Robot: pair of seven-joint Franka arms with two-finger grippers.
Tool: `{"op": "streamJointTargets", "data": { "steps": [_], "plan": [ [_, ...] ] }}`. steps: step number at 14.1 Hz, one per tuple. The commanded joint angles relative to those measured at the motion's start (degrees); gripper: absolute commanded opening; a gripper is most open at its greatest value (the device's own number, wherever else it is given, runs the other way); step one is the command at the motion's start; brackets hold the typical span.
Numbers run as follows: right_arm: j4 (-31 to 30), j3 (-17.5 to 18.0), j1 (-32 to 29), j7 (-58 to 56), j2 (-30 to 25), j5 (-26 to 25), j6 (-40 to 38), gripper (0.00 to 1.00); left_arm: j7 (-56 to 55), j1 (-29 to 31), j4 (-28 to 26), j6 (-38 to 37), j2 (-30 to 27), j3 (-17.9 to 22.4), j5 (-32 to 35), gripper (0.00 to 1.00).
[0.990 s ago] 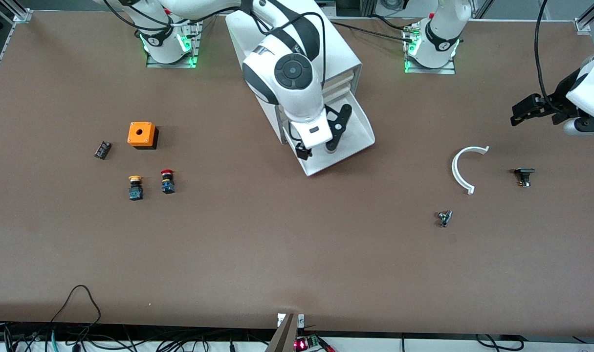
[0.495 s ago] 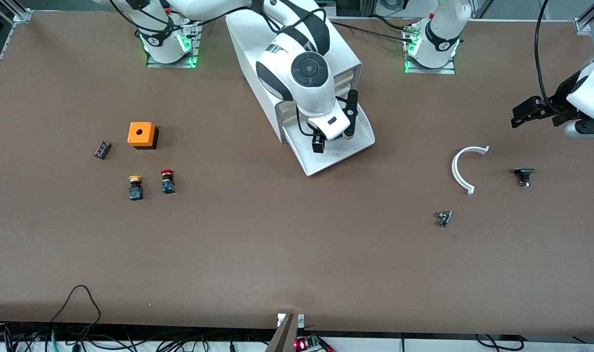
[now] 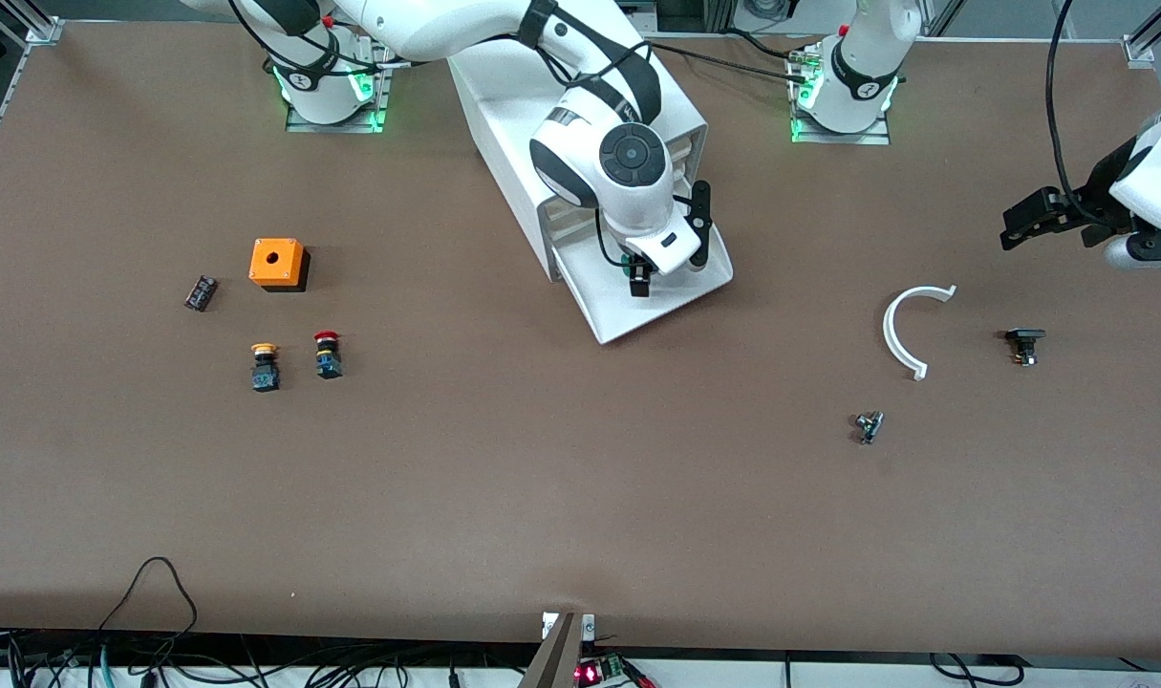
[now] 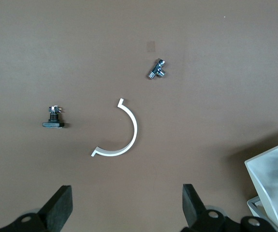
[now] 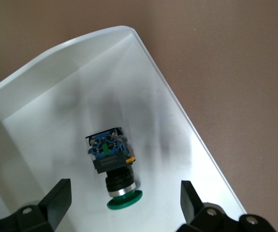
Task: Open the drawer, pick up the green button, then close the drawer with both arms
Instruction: 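Lower the right gripper into the drawer and grasp the green button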
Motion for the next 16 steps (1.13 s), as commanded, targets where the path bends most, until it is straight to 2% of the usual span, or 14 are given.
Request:
{"op": "streamJointTargets", "data": {
  "steps": [1, 11, 16],
  "plan": [
    [2.22, 0.05, 0.13, -1.65, 2.63, 0.06, 1.40, 1.00, 0.22, -0.15, 1.47, -0.12, 0.78, 0.48, 1.61, 1.00],
    [2.14, 0.05, 2.59, -3.41, 3.86, -0.20, 0.70, 1.00, 0.30, -0.24, 2.78, -0.21, 1.04, 0.30, 1.87, 1.00],
    [2.14, 0.05, 2.86, -3.14, 5.61, -2.14, 1.14, 1.00, 0.04, -0.24, 2.78, -0.21, 1.13, 0.30, 1.70, 1.00]
  ]
}}
